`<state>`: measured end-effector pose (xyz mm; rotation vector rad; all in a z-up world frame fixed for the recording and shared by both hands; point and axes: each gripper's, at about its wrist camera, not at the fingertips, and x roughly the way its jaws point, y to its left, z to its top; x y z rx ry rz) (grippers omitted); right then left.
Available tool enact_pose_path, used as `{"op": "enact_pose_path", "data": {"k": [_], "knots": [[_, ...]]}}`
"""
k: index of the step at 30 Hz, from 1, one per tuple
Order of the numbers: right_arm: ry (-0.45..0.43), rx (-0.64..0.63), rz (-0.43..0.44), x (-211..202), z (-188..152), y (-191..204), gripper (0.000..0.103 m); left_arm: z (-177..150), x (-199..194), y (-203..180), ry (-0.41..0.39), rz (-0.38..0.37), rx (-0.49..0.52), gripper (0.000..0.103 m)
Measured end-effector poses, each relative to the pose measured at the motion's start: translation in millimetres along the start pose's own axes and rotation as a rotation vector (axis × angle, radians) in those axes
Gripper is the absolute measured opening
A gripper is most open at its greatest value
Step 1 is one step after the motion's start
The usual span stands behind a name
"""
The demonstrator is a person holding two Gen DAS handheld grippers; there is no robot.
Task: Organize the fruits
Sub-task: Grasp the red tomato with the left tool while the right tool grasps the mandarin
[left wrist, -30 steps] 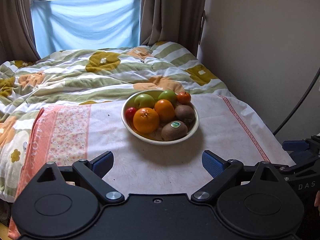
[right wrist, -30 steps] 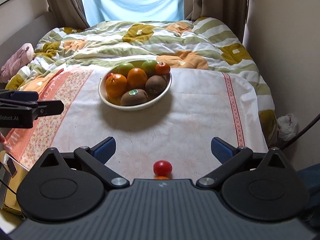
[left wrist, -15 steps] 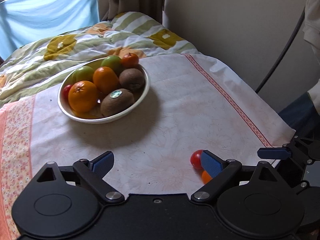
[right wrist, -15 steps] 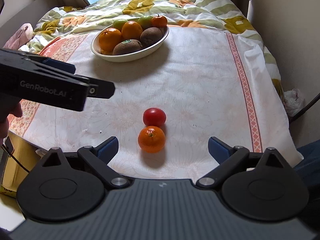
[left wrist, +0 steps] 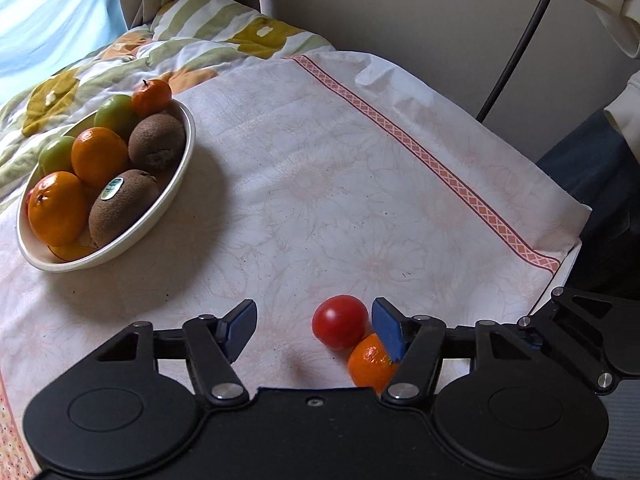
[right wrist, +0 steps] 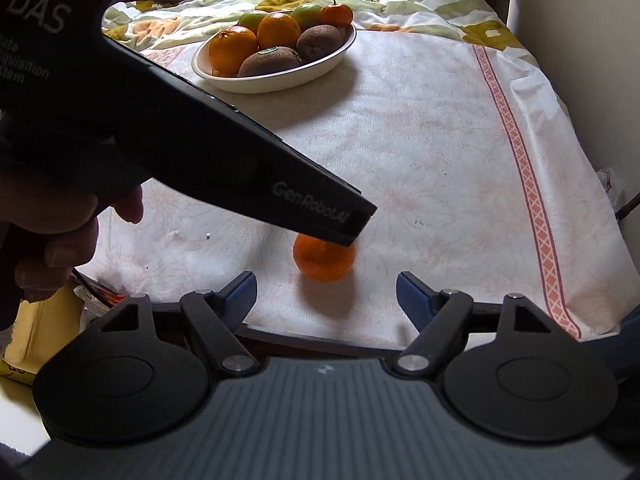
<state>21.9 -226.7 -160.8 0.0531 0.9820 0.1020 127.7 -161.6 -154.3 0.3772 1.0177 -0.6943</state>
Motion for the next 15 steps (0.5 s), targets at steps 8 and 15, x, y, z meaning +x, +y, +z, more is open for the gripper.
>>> {"op": "enact_pose_path", "data": {"k": [8, 15], "knots": [[0.008, 0.022, 0.001, 7.4, 0.4, -0.4, 0.082, 2.1, 11.7, -2.7, 0.031, -0.053, 0.011, 0.036], [0.011, 0.020, -0.005, 11.9, 3.5, 1.9, 0.078, 0.9, 10.7, -0.5, 0.027, -0.047, 0.020, 0.035]]}}
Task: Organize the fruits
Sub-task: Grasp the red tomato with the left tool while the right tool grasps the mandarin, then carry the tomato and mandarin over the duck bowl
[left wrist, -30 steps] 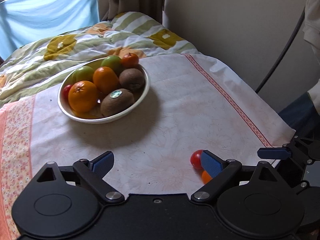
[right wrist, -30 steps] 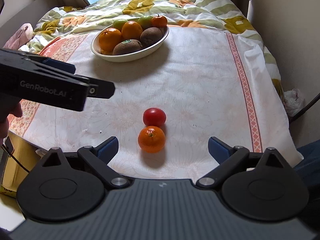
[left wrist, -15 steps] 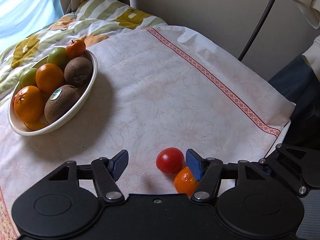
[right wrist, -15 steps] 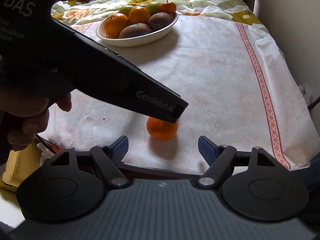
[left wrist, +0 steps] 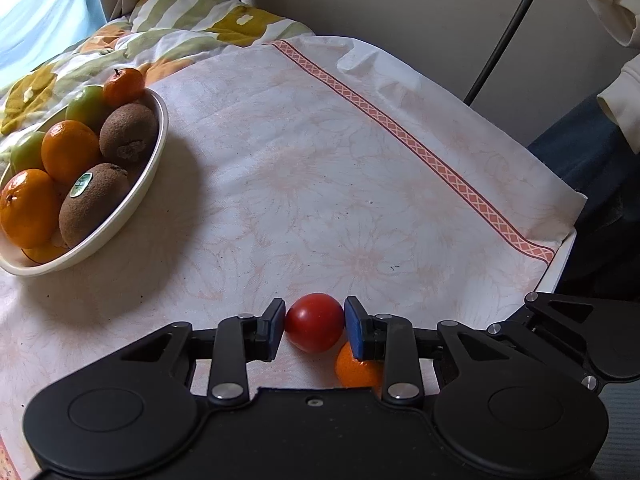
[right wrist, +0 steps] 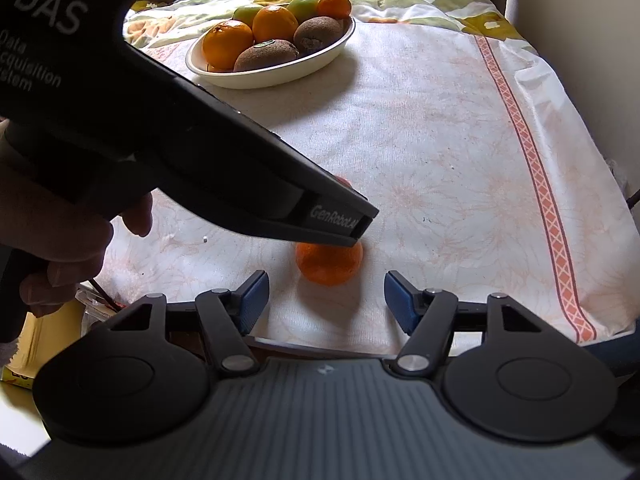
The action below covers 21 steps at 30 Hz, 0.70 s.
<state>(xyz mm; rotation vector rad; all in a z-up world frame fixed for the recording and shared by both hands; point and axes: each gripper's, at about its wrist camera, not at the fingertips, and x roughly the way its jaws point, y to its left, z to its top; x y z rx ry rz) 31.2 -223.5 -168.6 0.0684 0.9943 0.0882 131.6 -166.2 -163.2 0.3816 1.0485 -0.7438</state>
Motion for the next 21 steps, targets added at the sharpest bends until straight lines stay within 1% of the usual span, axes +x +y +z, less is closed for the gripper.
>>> {"op": "enact_pose_path", "data": {"k": [8, 15, 18, 19, 21], "knots": [[-0.001, -0.008, -0.014, 3.7, 4.7, 4.2, 0.071, -6.3, -7.8, 15.0, -0.005, 0.016, -0.029, 0.035], [0.007, 0.000, -0.031, 9.3, 10.1, 3.5, 0.069, -9.4, -16.9, 26.6, -0.024, 0.025, -0.057, 0.035], [0.006, -0.007, -0.030, 10.7, 12.0, 6.2, 0.061, -10.4, -22.4, 31.3, -0.035, 0.031, -0.066, 0.035], [0.007, -0.010, -0.036, 11.0, 12.3, 7.0, 0.053, -10.8, -24.3, 32.9, -0.038, 0.032, -0.069, 0.035], [0.009, -0.009, -0.033, 11.2, 14.1, 7.4, 0.053, -11.7, -29.0, 37.2, -0.047, 0.036, -0.080, 0.035]]}}
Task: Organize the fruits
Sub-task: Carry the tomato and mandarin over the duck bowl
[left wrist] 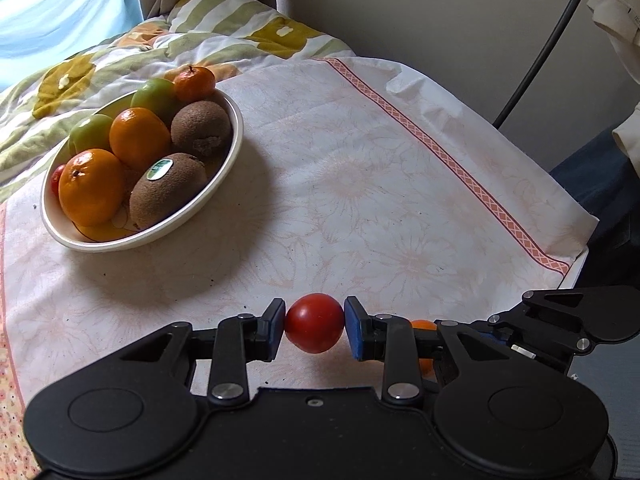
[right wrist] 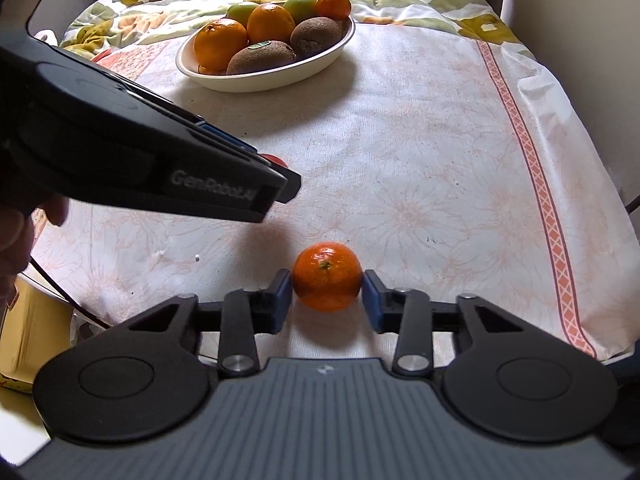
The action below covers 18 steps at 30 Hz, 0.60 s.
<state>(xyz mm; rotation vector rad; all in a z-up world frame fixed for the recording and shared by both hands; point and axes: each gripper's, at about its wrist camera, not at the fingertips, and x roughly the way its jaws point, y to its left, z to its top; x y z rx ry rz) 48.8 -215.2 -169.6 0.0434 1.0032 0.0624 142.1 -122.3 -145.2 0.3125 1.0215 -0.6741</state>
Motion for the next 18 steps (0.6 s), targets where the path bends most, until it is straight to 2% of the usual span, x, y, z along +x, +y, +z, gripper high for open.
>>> {"op": "enact_pose_path", "data": {"k": [9, 18], "knots": [[-0.034, -0.003, -0.015, -18.4, 10.7, 7.1, 0.052, -4.3, -24.9, 15.2, -0.048, 0.002, -0.056, 0.035], [-0.089, 0.002, -0.033, -54.3, 30.5, 11.2, 0.052, -1.7, -69.3, 21.7, -0.140, -0.006, -0.102, 0.036]]}}
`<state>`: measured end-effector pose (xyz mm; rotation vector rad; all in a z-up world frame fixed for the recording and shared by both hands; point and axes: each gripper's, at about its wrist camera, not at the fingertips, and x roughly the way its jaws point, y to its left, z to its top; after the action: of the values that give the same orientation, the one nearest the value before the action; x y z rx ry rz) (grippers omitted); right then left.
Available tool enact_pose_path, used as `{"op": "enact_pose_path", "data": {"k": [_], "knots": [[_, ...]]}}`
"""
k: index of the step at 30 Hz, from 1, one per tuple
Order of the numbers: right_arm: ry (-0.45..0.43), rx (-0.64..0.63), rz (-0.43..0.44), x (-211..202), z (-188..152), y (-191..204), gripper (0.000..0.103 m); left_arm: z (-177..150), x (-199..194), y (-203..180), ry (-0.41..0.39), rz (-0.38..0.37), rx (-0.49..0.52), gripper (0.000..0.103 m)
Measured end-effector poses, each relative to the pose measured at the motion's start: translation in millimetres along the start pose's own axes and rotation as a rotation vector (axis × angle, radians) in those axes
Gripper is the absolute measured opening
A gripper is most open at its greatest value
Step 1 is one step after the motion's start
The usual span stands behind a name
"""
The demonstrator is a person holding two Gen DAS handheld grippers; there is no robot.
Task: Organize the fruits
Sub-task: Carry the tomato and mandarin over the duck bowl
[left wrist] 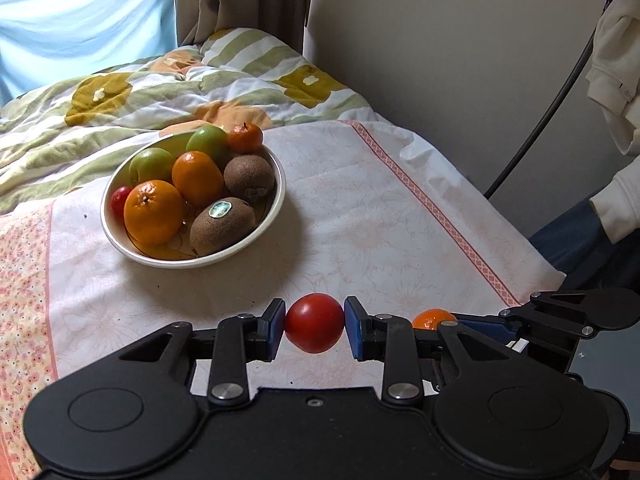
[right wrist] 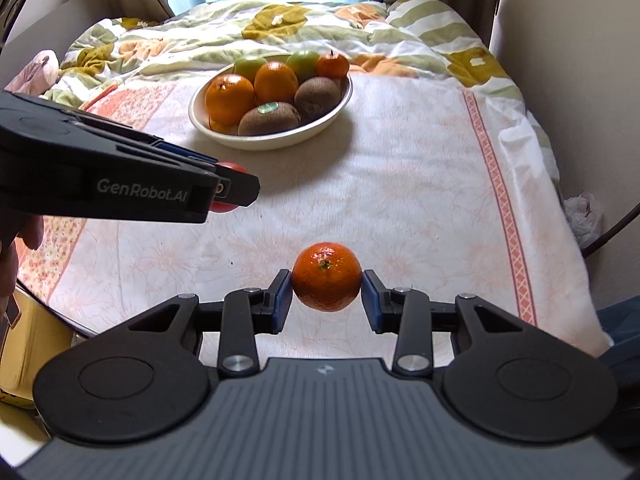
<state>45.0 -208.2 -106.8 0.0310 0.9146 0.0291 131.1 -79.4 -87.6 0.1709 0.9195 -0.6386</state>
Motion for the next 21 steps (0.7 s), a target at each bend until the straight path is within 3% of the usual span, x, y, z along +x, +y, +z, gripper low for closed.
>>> {"op": "enact_pose_path", "data": {"k": [12, 21], "knots": [[-0.116, -0.007, 0.003, -25.0, 61.1, 5.7, 0.052, 27.4, -52.7, 32.6, -0.125, 0.052, -0.028, 0.036], [-0.130, -0.053, 0.062, 14.6, 118.9, 5.8, 0.052, 60.3, -36.2, 77.0, -0.141, 0.129, -0.087, 0.036]]}}
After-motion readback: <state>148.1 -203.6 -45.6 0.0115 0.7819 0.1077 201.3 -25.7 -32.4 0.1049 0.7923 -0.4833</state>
